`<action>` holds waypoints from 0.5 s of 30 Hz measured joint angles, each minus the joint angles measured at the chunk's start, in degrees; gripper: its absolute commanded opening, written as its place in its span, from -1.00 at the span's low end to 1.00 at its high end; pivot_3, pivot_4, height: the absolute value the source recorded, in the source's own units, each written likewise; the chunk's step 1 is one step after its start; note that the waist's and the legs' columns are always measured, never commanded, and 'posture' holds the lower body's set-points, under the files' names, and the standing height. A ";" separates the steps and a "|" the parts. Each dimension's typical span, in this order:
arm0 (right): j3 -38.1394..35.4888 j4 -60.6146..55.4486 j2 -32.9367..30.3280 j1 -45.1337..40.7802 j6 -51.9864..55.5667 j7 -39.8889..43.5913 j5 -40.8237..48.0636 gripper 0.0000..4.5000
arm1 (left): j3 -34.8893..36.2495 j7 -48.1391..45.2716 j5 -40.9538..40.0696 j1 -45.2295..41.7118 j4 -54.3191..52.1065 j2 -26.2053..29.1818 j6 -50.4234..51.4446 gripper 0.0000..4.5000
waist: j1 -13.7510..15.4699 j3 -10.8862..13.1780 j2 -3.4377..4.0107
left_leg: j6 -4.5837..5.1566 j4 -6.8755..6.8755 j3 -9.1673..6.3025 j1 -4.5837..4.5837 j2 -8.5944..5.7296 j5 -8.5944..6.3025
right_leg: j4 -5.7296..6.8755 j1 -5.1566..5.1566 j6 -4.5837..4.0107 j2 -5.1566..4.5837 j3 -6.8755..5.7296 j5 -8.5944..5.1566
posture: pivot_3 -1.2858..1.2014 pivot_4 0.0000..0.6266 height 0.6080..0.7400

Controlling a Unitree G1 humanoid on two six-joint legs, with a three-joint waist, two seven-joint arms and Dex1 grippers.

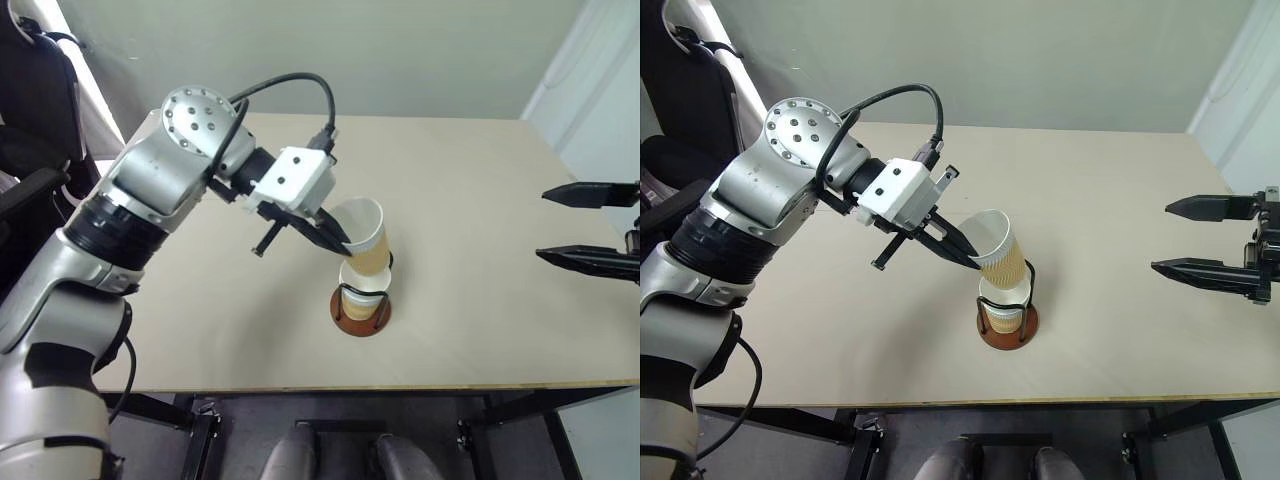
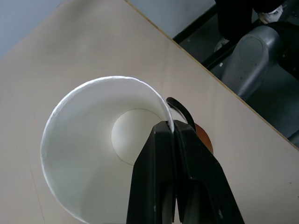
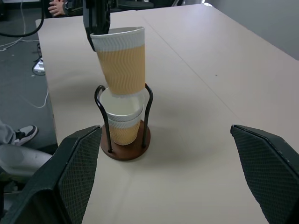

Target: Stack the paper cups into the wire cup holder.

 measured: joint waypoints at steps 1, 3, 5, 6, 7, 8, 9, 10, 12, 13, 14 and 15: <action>-0.08 -0.11 0.00 0.17 0.00 -0.12 0.00 1.00 | -0.05 0.00 -0.16 0.00 -0.04 0.04 -0.09 -0.98 | 0.00 0.00 0.00 | 0.00 0.00 0.00 0.00 0.00 0.00 | 0.00 0.00 0.00 0.00 0.00 0.00 | 0.03 -0.52 1.00; -0.16 -0.32 0.00 0.67 -0.01 -0.16 0.00 1.00 | -0.37 0.00 -1.04 0.01 -0.34 0.30 -0.12 -0.98 | 0.00 0.00 0.00 | 0.00 0.00 -0.01 0.00 0.00 0.00 | 0.00 0.00 0.00 0.00 0.00 0.00 | 0.03 -0.52 1.00; -0.16 -0.34 0.01 0.84 -0.02 -0.20 0.00 1.00 | -0.75 -0.01 -2.04 0.01 -1.05 0.91 -0.12 -0.90 | -0.02 0.00 0.01 | 0.00 0.00 0.00 0.00 0.00 0.00 | 0.00 0.00 0.00 0.00 0.01 0.00 | 0.03 -0.52 1.00; -0.16 -0.33 0.01 0.85 -0.04 -0.24 0.00 1.00 | -1.01 -0.01 -2.19 0.01 -1.23 1.15 -0.15 -0.81 | -0.02 0.00 0.01 | 0.00 0.00 0.00 0.01 0.00 0.00 | 0.00 0.02 0.00 0.00 0.01 0.00 | 0.03 -0.52 1.00; -0.16 -0.33 0.01 0.84 -0.05 -0.29 0.00 1.00 | -1.11 -0.01 -2.11 0.01 -1.15 1.19 -0.25 -0.72 | -0.01 0.00 0.01 | 0.00 0.00 -0.01 0.01 0.00 0.00 | 0.00 0.01 0.00 0.00 0.00 0.00 | 0.03 -0.52 1.00; -0.16 -0.33 0.01 0.84 -0.06 -0.36 0.00 1.00 | -1.22 -0.01 -1.85 0.01 -0.95 1.19 -0.60 -0.58 | 0.00 0.00 0.01 | 0.00 0.00 -0.01 0.01 0.00 0.00 | 0.01 0.01 -0.01 0.00 0.01 0.00 | 0.03 -0.52 1.00; -0.16 -0.33 0.01 0.84 -0.07 -0.43 0.01 1.00 | -1.35 -0.01 -1.55 0.00 -0.71 1.15 -1.05 -0.39 | 0.00 0.00 0.01 | 0.00 0.00 -0.01 0.02 0.00 0.00 | 0.00 0.02 0.00 0.00 0.01 0.00 | 0.03 -0.52 1.00; -0.16 -0.33 0.01 0.83 -0.07 -0.50 0.02 1.00 | -1.40 -0.01 -1.21 0.00 -0.41 1.08 -1.37 -0.26 | 0.00 0.00 0.01 | 0.00 0.00 -0.01 0.01 0.00 0.00 | 0.00 0.01 -0.01 0.00 0.01 0.00 | 0.03 -0.52 1.00; -0.15 -0.32 0.01 0.78 -0.07 -0.63 0.02 1.00 | -1.42 -0.02 0.10 0.00 0.75 0.76 -2.36 0.04 | 0.00 0.00 0.01 | -0.01 0.00 -0.01 0.01 0.00 0.00 | 0.00 0.01 -0.01 0.00 0.01 0.00 | 0.03 -0.52 1.00; -0.13 -0.31 0.01 0.64 -0.08 -0.68 0.02 1.00 | -1.42 -0.01 0.85 0.00 1.72 0.28 -2.93 0.20 | 0.00 0.01 0.01 | 0.00 0.00 -0.01 0.01 0.00 0.00 | 0.00 0.01 -0.01 0.00 0.01 0.00 | 0.03 -0.52 1.00; -0.13 -0.31 0.01 0.59 -0.08 -0.69 0.02 1.00 | -1.42 -0.02 1.20 0.00 2.11 0.02 -3.23 0.36 | 0.00 0.01 0.01 | -0.01 0.00 -0.01 -0.01 0.00 0.00 | 0.00 -0.01 -0.01 0.00 0.01 0.00 | 0.03 -0.52 1.00; -0.12 -0.30 0.01 0.46 -0.09 -0.73 0.02 1.00 | -1.42 -0.02 1.94 0.00 2.70 -0.49 -3.78 0.50 | 0.00 0.01 0.01 | -0.01 0.00 -0.01 -0.01 0.00 0.00 | 0.00 0.00 -0.01 0.00 0.01 0.00 | 0.03 -0.52 1.00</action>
